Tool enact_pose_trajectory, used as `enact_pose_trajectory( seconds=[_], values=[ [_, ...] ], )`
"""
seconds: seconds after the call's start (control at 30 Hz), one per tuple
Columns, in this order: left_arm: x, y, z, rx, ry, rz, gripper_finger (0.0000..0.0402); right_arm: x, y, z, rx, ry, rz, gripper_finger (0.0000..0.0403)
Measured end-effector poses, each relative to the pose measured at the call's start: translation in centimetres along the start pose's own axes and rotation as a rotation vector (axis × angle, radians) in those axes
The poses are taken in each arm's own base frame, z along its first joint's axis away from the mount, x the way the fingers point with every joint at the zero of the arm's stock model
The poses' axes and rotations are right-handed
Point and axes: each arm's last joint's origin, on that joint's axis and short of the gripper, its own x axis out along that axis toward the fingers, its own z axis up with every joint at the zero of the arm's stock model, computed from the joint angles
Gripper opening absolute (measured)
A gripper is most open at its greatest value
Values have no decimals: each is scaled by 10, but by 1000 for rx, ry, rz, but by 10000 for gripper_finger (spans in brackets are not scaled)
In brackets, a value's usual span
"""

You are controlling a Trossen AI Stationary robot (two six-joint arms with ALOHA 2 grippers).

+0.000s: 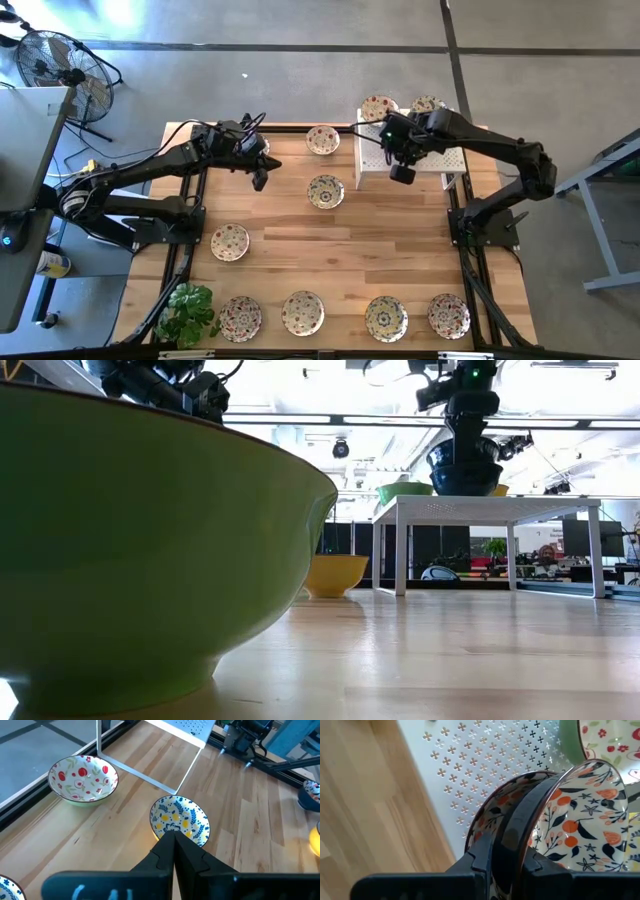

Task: Pick & Place Mini bowls
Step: Stack the black patterned bowl on top of the black patterned bowl on the shelf

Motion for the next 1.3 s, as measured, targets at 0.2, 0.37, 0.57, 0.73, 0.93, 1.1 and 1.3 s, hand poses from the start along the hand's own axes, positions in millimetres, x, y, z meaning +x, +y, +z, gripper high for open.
enact_pose_trajectory(
  seconds=[0.2,0.37,0.57,0.73,0.93,1.1,1.3],
  values=[
    [0,0,0,0,0,0,1,1,-2,-1,0,3,17,42],
    [0,0,0,-1,4,0,1,1,-2,-1,-13,4,19,51],
    [0,0,-1,-2,11,-1,1,1,-2,-1,-24,4,23,67],
    [0,-1,-1,-3,14,-22,1,1,-2,-1,-33,3,34,103],
    [0,-1,-1,-3,16,-30,1,0,-1,-1,-8,4,61,154],
    [0,-1,-1,-3,17,-39,1,0,0,-1,22,3,92,182],
    [0,-1,-1,-3,18,-48,1,-5,0,-5,37,-6,108,189]
  ],
)
